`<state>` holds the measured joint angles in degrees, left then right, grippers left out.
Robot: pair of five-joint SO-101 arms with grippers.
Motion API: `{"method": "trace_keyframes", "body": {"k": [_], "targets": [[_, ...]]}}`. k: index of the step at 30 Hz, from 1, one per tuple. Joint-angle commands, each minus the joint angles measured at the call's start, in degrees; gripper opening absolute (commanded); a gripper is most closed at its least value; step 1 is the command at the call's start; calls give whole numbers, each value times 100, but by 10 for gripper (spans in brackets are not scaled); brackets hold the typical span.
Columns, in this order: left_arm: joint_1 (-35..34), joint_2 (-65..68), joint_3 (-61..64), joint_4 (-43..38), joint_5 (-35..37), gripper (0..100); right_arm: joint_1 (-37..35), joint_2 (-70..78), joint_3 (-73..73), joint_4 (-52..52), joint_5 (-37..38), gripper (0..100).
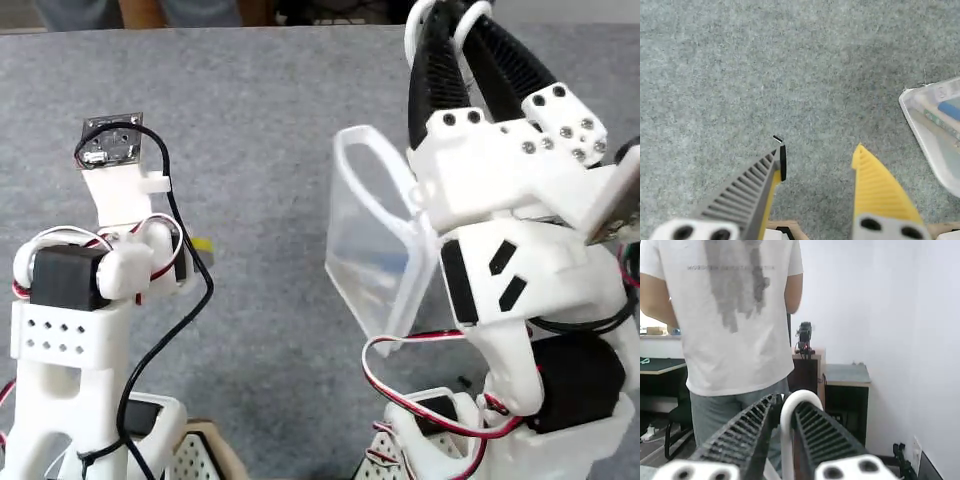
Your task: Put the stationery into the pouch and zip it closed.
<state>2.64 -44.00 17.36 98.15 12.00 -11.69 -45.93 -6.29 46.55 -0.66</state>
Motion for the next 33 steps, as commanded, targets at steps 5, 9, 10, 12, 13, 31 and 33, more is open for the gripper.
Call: {"method": "trace_keyframes", "body": {"k": [5, 9, 10, 12, 13, 31, 33], "targets": [[75, -88, -57, -123, 0, 236, 105, 13, -251, -791, 53, 11], [75, -88, -75, -123, 0, 237, 185, 13, -242, -835, 53, 11], [75, -88, -75, -123, 0, 237, 185, 13, -242, -835, 53, 11], [75, -88, -75, -123, 0, 237, 185, 13, -251, -879, 62, 11], [75, -88, -75, -123, 0, 237, 193, 13, -251, -976, 62, 11], [75, -88, -75, -123, 0, 237, 334, 444, -198, -1152, -88, 11], [75, -88, -75, -114, 0, 237, 123, 637, -198, -932, -431, 11]]}}
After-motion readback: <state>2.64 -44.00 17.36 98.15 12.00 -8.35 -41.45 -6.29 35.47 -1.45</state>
